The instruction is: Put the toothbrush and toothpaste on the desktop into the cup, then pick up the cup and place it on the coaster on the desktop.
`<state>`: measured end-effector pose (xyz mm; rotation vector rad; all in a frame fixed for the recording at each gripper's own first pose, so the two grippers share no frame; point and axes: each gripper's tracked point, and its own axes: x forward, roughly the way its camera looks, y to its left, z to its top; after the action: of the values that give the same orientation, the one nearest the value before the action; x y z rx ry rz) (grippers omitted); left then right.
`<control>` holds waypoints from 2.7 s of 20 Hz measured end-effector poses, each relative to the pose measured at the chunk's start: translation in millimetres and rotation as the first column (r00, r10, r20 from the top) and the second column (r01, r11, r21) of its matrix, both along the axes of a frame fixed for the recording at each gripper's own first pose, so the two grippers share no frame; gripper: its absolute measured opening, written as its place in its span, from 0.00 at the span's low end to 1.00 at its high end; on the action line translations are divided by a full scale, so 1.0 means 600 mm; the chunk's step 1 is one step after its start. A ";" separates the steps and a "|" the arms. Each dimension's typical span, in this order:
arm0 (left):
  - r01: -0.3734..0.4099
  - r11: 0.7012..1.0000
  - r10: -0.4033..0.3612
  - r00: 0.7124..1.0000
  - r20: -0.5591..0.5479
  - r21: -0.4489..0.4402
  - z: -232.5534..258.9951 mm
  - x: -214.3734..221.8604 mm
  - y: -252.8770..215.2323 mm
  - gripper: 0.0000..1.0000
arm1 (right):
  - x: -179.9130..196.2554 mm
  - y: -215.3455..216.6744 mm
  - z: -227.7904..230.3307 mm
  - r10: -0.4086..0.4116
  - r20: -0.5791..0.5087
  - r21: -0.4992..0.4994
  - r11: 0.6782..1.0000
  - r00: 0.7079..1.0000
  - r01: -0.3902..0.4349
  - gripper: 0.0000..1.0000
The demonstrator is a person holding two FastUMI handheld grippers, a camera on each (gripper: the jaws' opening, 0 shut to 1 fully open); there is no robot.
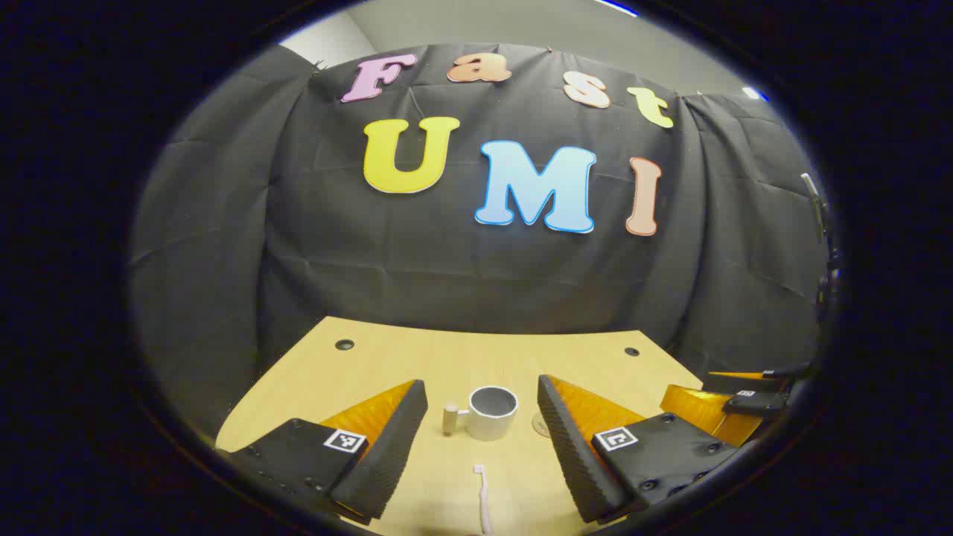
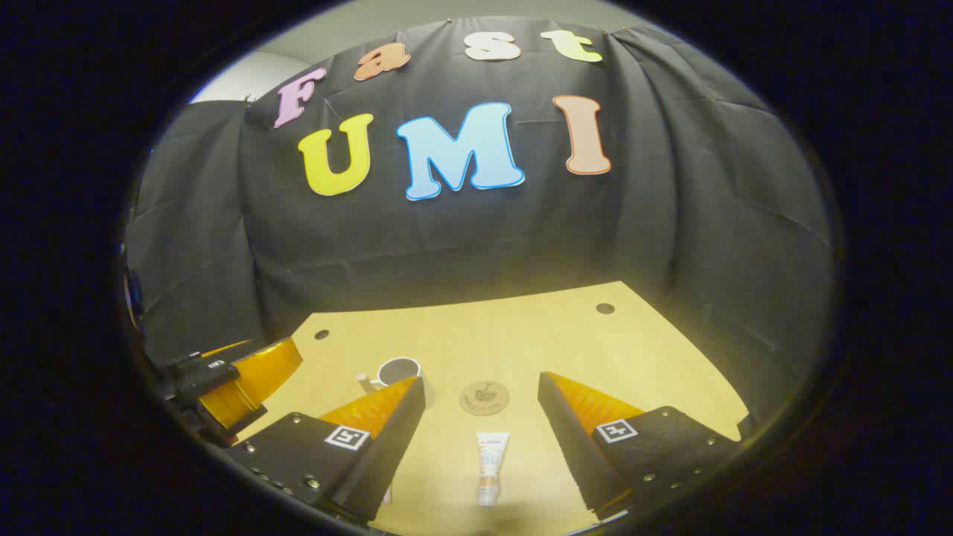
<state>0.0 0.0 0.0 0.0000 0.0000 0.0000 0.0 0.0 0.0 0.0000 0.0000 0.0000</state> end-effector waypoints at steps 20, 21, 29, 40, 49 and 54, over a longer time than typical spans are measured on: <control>-0.021 0.999 0.023 0.995 -0.101 0.025 -0.064 0.033 -0.020 1.00 | 0.035 -0.009 -0.039 0.025 -0.116 -0.007 1.000 0.993 -0.026 0.94; -0.019 1.000 0.021 0.993 -0.112 0.024 -0.071 0.033 -0.021 1.00 | 0.037 -0.008 -0.043 0.025 -0.125 -0.004 1.000 0.992 -0.025 0.94; -0.016 1.000 0.015 0.969 -0.246 0.000 -0.150 0.057 -0.009 0.99 | 0.055 -0.009 -0.094 0.003 -0.240 -0.031 0.999 0.971 -0.011 0.95; -0.048 0.998 0.022 0.848 -0.529 -0.036 -0.315 0.087 0.013 1.00 | 0.097 -0.011 -0.216 -0.022 -0.486 -0.065 0.998 0.873 -0.011 0.95; -0.062 0.997 0.006 0.709 -0.705 -0.054 -0.450 0.090 0.017 0.98 | 0.127 -0.012 -0.319 -0.027 -0.654 -0.051 0.999 0.756 -0.008 0.94; -0.093 0.994 0.024 0.657 -0.753 -0.050 -0.489 0.081 0.028 0.98 | 0.132 -0.009 -0.354 -0.033 -0.698 -0.062 0.998 0.715 -0.014 0.94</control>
<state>48.7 16.9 -293.6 -0.0870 0.8513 0.0663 79.1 -5.2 -212.3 -0.0644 0.7742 -0.0107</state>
